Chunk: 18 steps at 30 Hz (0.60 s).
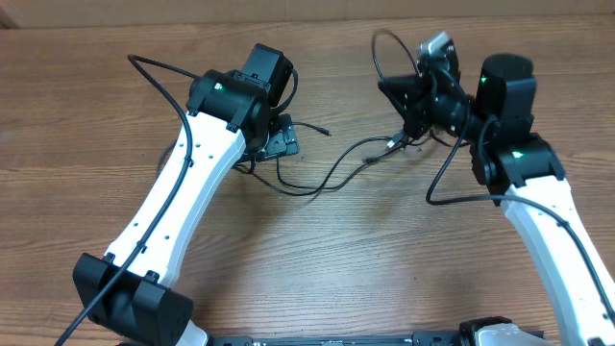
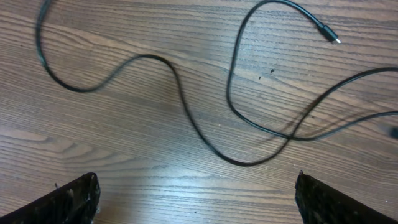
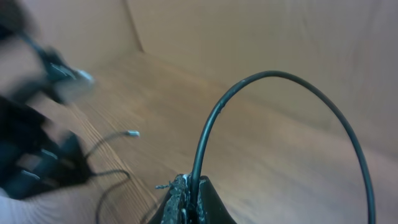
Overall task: Untangle cables
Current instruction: 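Lift the right gripper and move it left toward the cable pile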
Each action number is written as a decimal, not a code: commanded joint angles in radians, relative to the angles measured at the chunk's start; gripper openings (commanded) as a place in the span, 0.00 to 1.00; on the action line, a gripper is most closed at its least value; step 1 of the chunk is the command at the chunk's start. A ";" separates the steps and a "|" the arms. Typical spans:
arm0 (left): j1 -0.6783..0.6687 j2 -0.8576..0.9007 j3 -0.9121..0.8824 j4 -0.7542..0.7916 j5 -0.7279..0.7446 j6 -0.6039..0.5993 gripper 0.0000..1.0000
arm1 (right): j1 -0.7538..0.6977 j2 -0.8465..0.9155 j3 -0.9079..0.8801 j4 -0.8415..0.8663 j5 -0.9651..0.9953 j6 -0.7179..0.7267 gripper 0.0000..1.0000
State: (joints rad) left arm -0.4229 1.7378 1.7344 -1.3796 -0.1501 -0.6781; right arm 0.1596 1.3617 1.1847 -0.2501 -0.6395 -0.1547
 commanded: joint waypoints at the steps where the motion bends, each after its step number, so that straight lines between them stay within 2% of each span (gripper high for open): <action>1: 0.004 0.007 0.002 0.001 0.005 0.013 1.00 | 0.037 -0.058 0.124 0.016 -0.002 0.072 0.04; 6: 0.004 0.007 0.002 0.001 0.005 0.013 1.00 | 0.037 -0.058 0.254 0.156 -0.003 0.250 0.04; 11: 0.004 0.007 0.002 0.001 0.005 0.013 1.00 | 0.037 -0.058 0.306 0.316 -0.018 0.348 0.04; 18: 0.004 0.007 0.002 0.001 0.005 0.013 1.00 | 0.036 -0.058 0.335 0.473 -0.019 0.376 0.04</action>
State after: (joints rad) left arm -0.4229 1.7378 1.7344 -1.3804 -0.1501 -0.6781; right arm 0.1963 1.3201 1.4895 0.1722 -0.6552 0.1837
